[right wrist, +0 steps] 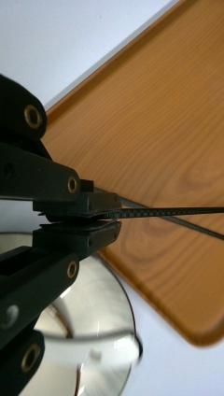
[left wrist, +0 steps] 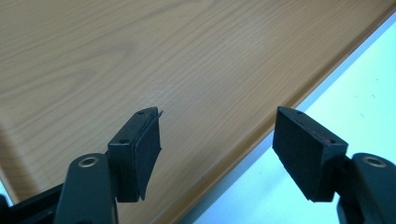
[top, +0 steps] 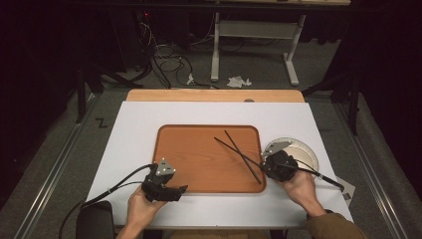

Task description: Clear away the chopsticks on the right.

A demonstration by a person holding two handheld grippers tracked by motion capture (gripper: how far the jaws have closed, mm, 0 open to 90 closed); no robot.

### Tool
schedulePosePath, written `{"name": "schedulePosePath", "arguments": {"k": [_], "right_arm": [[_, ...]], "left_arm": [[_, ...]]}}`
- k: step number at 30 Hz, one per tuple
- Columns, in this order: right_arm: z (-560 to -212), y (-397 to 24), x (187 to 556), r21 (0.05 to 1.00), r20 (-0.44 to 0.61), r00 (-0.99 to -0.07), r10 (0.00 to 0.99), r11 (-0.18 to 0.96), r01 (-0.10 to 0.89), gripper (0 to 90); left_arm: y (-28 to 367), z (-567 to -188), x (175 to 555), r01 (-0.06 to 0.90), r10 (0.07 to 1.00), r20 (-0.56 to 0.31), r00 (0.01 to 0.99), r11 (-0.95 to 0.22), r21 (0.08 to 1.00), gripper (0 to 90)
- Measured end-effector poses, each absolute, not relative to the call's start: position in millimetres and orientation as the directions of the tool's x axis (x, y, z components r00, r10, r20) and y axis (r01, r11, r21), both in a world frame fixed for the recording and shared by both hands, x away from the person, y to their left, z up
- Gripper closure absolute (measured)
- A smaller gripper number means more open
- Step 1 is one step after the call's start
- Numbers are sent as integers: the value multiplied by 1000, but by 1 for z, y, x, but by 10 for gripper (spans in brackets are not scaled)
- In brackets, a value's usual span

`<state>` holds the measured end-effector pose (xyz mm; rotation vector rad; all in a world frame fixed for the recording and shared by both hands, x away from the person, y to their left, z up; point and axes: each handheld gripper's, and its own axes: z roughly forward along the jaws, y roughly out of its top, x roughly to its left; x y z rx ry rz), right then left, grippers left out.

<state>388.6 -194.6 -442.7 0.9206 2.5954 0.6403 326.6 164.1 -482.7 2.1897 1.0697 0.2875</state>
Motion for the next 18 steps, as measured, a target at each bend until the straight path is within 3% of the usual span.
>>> {"name": "schedulePosePath", "arguments": {"k": [18], "right_arm": [[-481, -168, 388, 416, -110, -780, 616, 741, 527, 852]], "left_arm": [[164, -483, 326, 616, 763, -93, 640, -437, 656, 321]]}}
